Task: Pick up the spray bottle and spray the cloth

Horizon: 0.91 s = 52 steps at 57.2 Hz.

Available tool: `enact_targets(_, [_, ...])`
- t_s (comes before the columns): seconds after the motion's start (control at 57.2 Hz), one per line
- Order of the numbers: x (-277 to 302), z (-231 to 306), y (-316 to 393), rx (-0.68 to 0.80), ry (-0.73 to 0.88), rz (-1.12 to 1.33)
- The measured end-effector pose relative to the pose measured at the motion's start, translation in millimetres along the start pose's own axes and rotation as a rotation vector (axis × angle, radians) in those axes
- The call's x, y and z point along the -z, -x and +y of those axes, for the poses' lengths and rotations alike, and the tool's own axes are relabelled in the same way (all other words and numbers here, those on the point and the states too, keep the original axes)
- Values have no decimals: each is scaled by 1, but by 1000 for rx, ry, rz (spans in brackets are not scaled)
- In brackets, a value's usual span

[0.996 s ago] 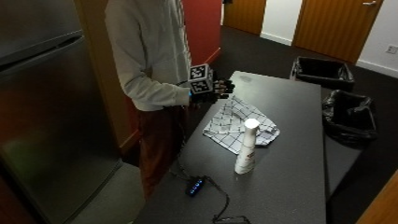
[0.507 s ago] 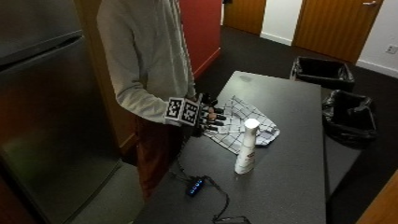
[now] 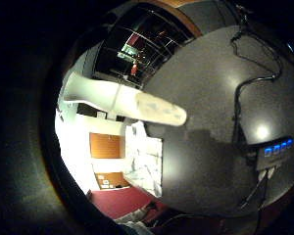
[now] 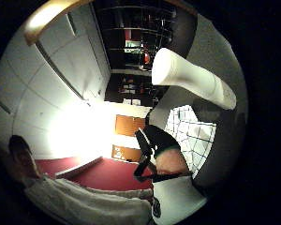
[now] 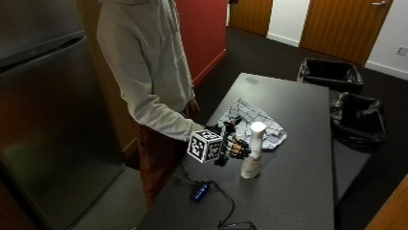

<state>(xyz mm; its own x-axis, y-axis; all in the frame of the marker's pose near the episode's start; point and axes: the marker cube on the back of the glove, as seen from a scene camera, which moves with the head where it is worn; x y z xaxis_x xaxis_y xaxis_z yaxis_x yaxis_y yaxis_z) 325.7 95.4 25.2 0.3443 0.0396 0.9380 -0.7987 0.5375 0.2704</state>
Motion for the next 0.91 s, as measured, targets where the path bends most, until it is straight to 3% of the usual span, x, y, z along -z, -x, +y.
enact_targets(0.419, [-18,-14,0,13,18,10])
enact_targets(0.909, [13,-11,-7,-6,-49,28])
